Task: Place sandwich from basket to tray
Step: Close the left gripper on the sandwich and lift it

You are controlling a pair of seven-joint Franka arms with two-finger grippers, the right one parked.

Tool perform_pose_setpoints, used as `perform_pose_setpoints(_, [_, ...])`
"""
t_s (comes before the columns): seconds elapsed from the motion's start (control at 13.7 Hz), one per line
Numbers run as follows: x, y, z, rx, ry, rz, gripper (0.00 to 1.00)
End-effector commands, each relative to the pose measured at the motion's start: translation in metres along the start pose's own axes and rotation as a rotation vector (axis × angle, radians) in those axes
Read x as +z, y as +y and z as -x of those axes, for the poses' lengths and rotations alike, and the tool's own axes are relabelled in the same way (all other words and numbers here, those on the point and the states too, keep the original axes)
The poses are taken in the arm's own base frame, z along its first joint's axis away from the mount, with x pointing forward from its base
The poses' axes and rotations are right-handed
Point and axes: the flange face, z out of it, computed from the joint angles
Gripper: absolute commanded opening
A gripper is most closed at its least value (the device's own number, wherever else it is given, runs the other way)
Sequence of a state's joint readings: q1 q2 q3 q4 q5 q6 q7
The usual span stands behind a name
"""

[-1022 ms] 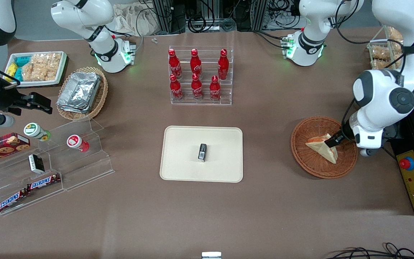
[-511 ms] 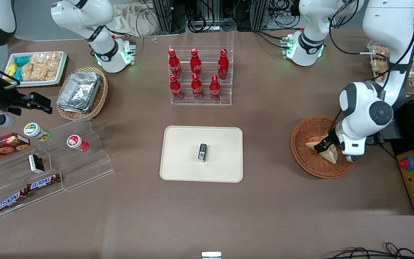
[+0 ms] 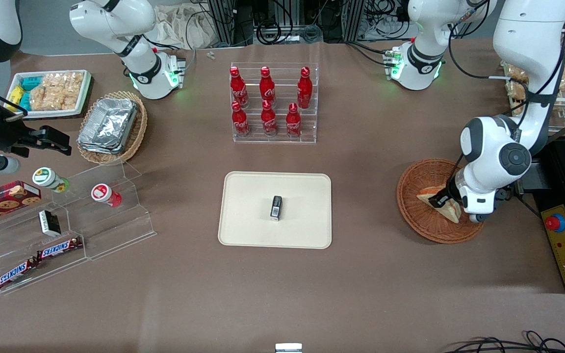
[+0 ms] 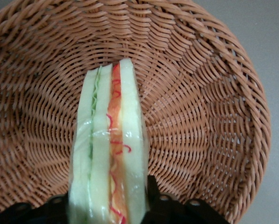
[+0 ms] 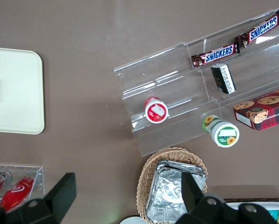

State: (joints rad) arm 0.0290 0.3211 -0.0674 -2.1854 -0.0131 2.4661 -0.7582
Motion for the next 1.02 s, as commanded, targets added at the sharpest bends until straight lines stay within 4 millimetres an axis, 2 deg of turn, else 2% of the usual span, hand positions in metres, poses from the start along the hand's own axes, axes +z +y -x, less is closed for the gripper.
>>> perform_pose_setpoints(0.0, [0.001,-0.001,-0.003,-0.007,0.031,0.007,0.15])
perform_pose_setpoints(0.07, [-0.002,0.000,-0.004,-0.010,0.034,0.009,0.00])
perform_pose_setpoints(0.22, [-0.020,0.002,-0.006,-0.007,0.055,0.025,0.00])
perform_pose_setpoints(0.36, [-0.054,0.004,-0.005,0.010,0.062,0.027,0.00])
perform_pose_setpoints(0.51, [-0.092,0.015,-0.004,0.035,0.031,-0.010,0.00])
perform_pose_setpoints(0.66, [-0.126,0.044,0.010,0.085,0.010,-0.024,0.00])
perform_pose_setpoints(0.8, [-0.151,0.070,0.026,0.148,0.016,-0.009,0.00])
perform_pose_setpoints(0.95, [-0.170,0.082,0.043,0.218,0.039,0.017,0.00])
